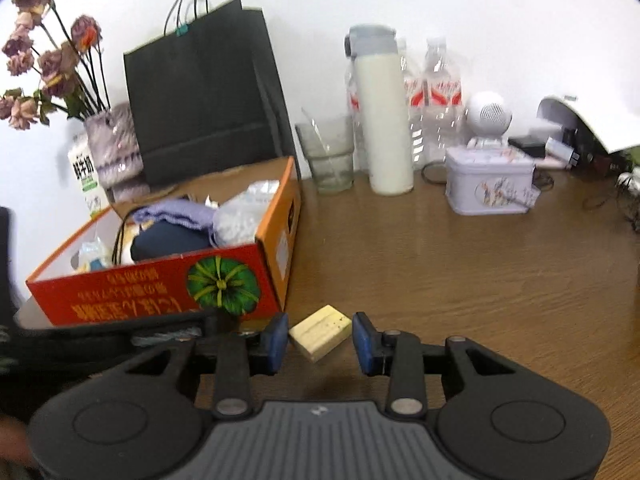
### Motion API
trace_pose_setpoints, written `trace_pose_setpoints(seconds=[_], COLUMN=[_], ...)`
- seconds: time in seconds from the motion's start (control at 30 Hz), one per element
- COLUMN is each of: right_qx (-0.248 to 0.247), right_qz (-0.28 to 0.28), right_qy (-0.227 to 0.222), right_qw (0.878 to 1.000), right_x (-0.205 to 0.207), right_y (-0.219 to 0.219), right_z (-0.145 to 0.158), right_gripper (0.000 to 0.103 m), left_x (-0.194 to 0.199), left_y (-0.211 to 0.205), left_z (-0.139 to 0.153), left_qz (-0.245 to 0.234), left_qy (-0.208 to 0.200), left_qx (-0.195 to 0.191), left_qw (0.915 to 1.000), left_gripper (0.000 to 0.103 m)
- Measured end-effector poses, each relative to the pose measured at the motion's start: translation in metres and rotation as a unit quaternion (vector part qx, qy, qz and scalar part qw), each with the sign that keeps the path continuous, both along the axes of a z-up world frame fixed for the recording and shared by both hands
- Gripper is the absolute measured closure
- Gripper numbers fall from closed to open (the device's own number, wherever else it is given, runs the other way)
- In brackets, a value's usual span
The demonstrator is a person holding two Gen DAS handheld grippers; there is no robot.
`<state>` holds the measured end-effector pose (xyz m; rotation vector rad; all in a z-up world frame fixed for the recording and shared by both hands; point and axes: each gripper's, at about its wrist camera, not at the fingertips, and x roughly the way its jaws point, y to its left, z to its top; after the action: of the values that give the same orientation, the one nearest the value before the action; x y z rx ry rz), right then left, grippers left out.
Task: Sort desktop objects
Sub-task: 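Grasp the cream block with the right tool while the left tool grasps the small orange leaf, then carry the cream block with the right tool while the left tool carries the leaf over the box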
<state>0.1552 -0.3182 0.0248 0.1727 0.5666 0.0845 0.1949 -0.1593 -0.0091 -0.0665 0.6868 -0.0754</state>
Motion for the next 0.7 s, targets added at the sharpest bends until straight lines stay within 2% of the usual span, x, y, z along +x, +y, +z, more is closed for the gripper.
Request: trace_pose_setpoints(seconds=[0.07, 0.13, 0.17, 0.2, 0.37, 0.4, 0.5, 0.7], right_qx=[0.001, 0.003, -0.005, -0.007, 0.002, 0.0, -0.004, -0.011], right_qz=[0.002, 0.012, 0.008, 0.008, 0.011, 0.012, 0.018, 0.05], right_qy=[-0.008, -0.009, -0.008, -0.007, 0.003, 0.007, 0.015, 0.005], right_qw=[1.0, 1.0, 1.0, 1.0, 1.0, 1.0, 1.0, 0.999], right_x=[-0.003, -0.003, -0.003, -0.003, -0.002, -0.002, -0.001, -0.007], right_y=[0.002, 0.005, 0.007, 0.006, 0.005, 0.007, 0.011, 0.023], right_z=[0.002, 0.002, 0.001, -0.001, -0.005, -0.007, -0.012, -0.01], right_gripper=[0.069, 0.069, 0.069, 0.069, 0.069, 0.069, 0.069, 0.069], left_x=[-0.001, -0.001, -0.002, -0.003, -0.019, -0.024, -0.043, -0.095], left_y=[-0.01, -0.014, -0.015, -0.014, -0.005, 0.003, 0.032, 0.081], left_z=[-0.002, -0.003, -0.002, -0.002, -0.003, -0.001, 0.002, 0.016], left_qz=[0.016, 0.03, 0.032, 0.027, 0.007, 0.003, -0.011, -0.029], left_qy=[-0.006, -0.008, -0.01, -0.008, -0.018, -0.017, -0.013, -0.037], left_qx=[0.031, 0.052, 0.054, 0.048, 0.046, 0.036, -0.01, -0.062], left_qw=[0.9994, 0.9982, 0.998, 0.9984, 0.9988, 0.9992, 0.9998, 0.997], left_gripper=[0.033, 0.051, 0.068, 0.08, 0.084, 0.089, 0.09, 0.09])
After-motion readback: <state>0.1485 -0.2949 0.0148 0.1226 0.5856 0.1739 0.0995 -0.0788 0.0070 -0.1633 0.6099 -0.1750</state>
